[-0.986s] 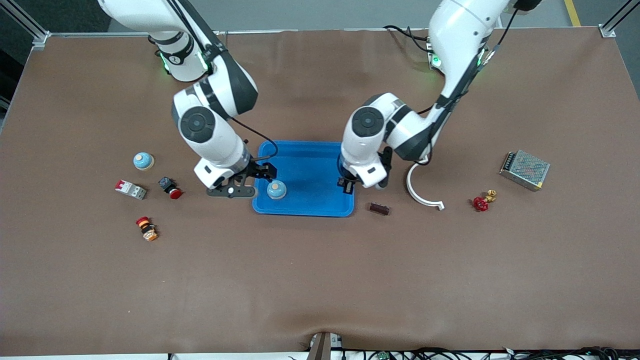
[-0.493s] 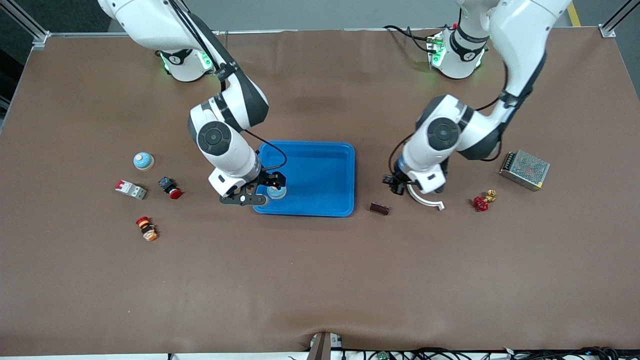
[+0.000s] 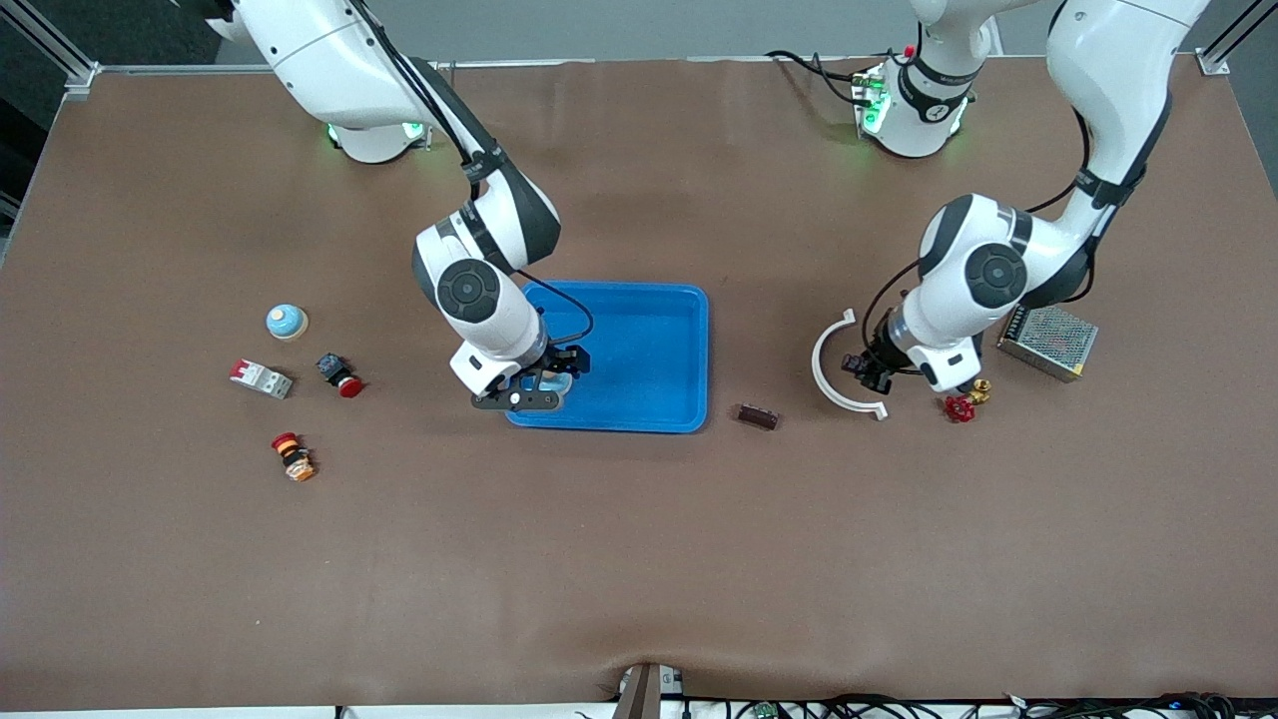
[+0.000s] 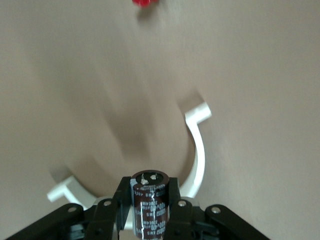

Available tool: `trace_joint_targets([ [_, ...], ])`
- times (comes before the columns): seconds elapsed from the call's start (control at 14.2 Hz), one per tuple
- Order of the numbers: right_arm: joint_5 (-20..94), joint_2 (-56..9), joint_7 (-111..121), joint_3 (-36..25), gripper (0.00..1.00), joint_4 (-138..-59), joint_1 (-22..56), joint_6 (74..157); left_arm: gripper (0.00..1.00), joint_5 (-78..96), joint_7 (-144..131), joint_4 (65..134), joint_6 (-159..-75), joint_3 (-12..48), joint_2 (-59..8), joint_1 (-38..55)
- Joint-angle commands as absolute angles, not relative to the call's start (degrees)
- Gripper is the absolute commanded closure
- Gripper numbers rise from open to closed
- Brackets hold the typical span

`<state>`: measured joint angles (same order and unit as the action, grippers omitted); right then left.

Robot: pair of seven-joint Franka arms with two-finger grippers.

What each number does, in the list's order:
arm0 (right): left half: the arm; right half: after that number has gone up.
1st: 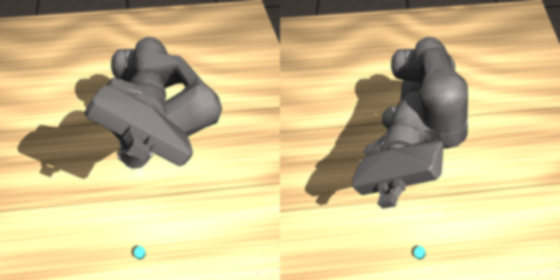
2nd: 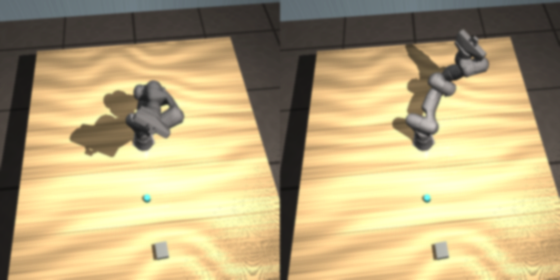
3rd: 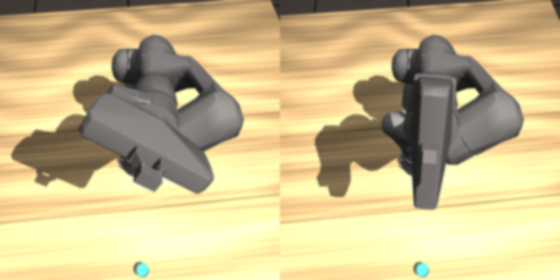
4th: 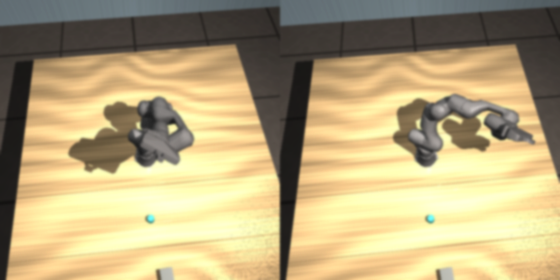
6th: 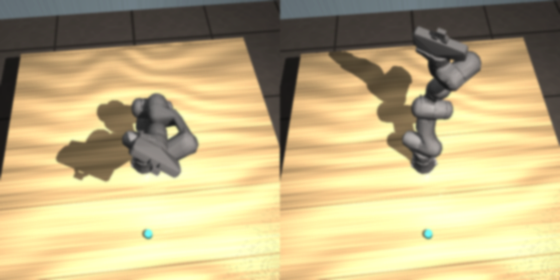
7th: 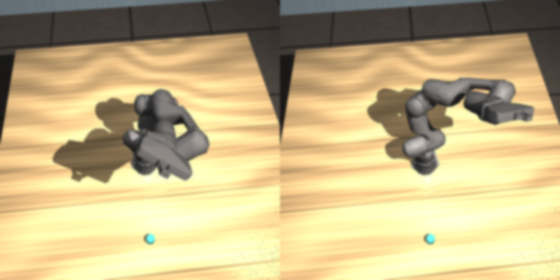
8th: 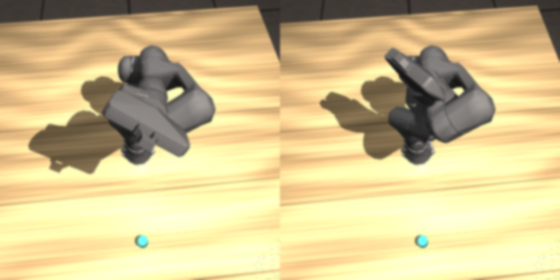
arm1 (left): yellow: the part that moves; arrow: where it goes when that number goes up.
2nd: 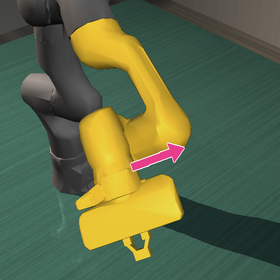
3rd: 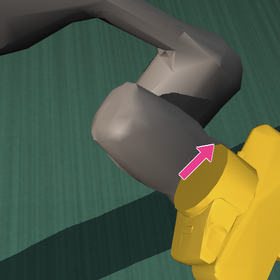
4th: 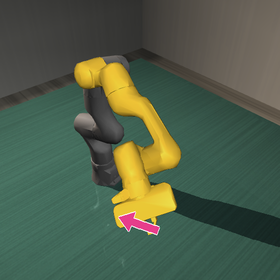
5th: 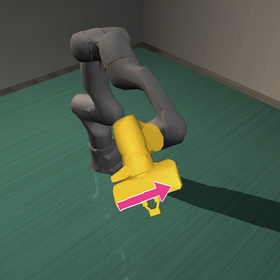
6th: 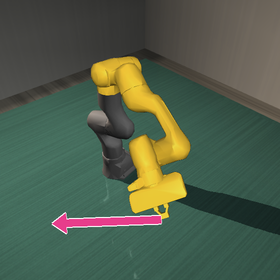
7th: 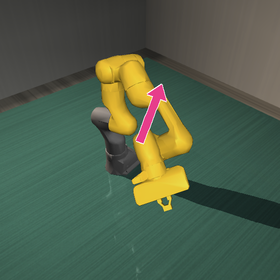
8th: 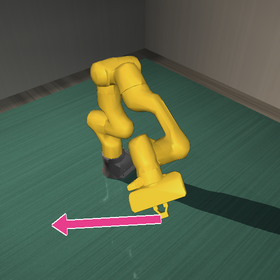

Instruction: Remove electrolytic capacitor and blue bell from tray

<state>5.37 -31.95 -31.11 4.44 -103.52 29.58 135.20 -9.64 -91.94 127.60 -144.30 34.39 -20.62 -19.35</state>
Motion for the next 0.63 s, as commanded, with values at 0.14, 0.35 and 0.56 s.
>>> trace_joint_targets([
  [0.14, 4.22, -34.28, -32.17, 3.43, 0.00, -102.13, 30.67, 136.14, 1.00, -10.81, -90.44, 133.32, -149.23, 35.33, -18.19, -22.67],
  [0.35, 1.86, -35.33, -32.17, 3.43, 0.00, -102.13, 30.06, 136.23, 1.00, -10.81, -89.13, 134.99, -150.99, 35.42, -18.02, -24.87],
  [0.56, 1.58, -35.86, -32.25, 3.43, 0.00, -102.13, 29.97, 136.93, 1.00, -10.81, -88.24, 136.49, -153.19, 35.33, -18.19, -26.37],
])
